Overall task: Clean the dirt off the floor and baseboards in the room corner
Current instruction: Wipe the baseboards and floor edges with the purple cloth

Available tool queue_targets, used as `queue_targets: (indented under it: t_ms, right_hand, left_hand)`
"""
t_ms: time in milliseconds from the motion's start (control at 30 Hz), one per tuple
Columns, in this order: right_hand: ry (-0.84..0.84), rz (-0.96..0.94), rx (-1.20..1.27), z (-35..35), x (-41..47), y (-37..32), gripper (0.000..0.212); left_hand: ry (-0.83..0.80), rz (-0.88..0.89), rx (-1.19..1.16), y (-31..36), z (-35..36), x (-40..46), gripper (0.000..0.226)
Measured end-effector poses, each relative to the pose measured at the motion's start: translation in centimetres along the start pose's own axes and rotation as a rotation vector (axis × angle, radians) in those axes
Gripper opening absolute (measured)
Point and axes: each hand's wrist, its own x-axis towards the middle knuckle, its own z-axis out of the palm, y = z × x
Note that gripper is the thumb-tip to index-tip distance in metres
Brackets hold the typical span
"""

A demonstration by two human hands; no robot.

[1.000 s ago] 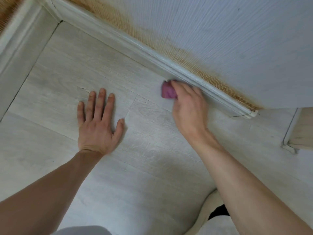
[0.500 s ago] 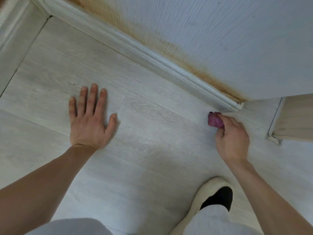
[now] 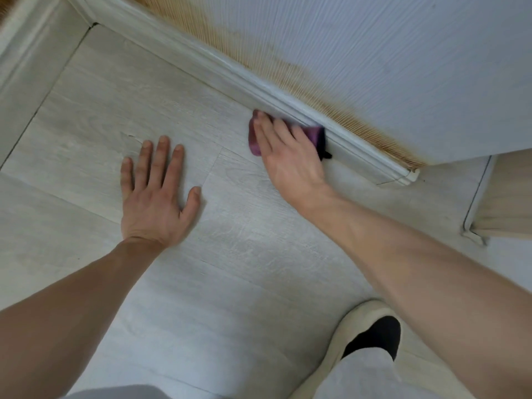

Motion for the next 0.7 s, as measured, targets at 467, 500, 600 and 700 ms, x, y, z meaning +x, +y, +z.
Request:
queue_targets:
  t_ms: [467, 500, 600, 700]
  right_hand:
    - [-0.205, 0.917, 1.345, 1.8, -17.3, 9.6, 0.036]
    - [-0.231, 0.980, 1.556, 0.6, -17.2, 10.1, 0.036]
    - [-0.295, 1.002, 1.977, -3.1, -17.8, 11.4, 0.033]
    - [-0.342, 0.879, 2.120, -6.5, -19.2, 12.8, 0.033]
  left_hand:
    - [-0.032, 0.003, -0.013, 0.1, -0.2, -0.1, 0.078]
    - [-0.030, 0.003, -0.015, 0.2, -0.2, -0.2, 0.078]
    - [-0.033, -0.002, -0.014, 0.3, -0.2, -0.2, 0.078]
    - [-0.049, -0.012, 0.001, 0.5, -0.2, -0.3, 0.079]
